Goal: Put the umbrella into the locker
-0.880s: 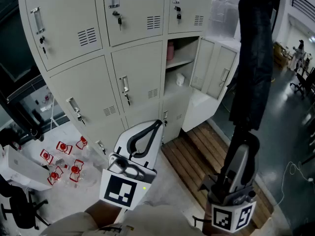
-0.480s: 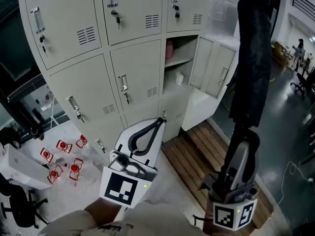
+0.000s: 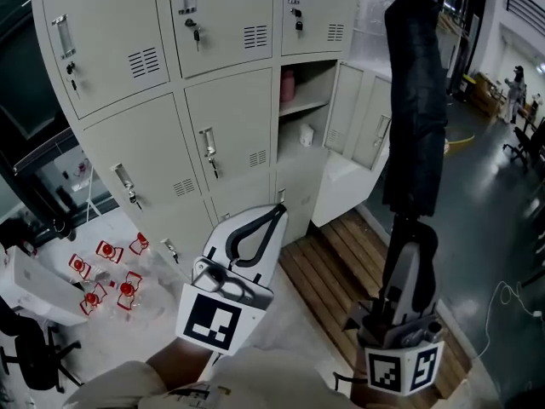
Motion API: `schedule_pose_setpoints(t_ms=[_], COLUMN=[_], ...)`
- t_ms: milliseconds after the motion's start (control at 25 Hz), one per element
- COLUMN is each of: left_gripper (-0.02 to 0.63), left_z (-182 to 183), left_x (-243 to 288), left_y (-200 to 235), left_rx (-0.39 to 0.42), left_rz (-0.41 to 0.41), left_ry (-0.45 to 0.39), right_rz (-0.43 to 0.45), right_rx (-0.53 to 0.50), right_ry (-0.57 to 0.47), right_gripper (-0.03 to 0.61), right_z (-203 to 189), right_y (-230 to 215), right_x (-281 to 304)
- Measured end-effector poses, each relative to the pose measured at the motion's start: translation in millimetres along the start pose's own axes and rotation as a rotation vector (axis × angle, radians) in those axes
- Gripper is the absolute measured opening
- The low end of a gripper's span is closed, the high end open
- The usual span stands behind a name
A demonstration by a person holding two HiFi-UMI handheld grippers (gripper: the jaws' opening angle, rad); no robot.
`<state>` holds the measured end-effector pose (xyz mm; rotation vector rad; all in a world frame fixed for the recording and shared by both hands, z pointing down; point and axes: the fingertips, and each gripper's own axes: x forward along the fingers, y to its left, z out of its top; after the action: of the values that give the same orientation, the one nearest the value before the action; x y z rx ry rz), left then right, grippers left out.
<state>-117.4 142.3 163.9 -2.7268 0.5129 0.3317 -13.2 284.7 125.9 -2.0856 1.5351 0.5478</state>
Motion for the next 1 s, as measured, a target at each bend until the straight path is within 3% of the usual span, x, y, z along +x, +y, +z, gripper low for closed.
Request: schedule_pose_setpoints(t_ms=[640, 800, 1000], left_gripper=[0.008, 0.008, 0.008], left_z=[-18.4, -33.5, -66.5], left_x=[6.7, 11.5, 23.9], left_y=[-24.7, -24.0, -15.2], left_rx=[0.032, 0.047, 0.004], left_rz=[0.079, 0.070, 0.066], left_ry=[0.037, 0.057, 0.090], right_rz=[0.037, 0.032, 0.031], right_rx=[0.033, 0.030, -0.018], right_ry=[0.167, 0.226, 0.311], right_gripper=[0.020, 0.020, 0.020], right_z=[-36.9, -56.8, -94.5], right_y=[-48.1, -55.6, -66.6], right_x=[-18.2, -14.7, -2.8])
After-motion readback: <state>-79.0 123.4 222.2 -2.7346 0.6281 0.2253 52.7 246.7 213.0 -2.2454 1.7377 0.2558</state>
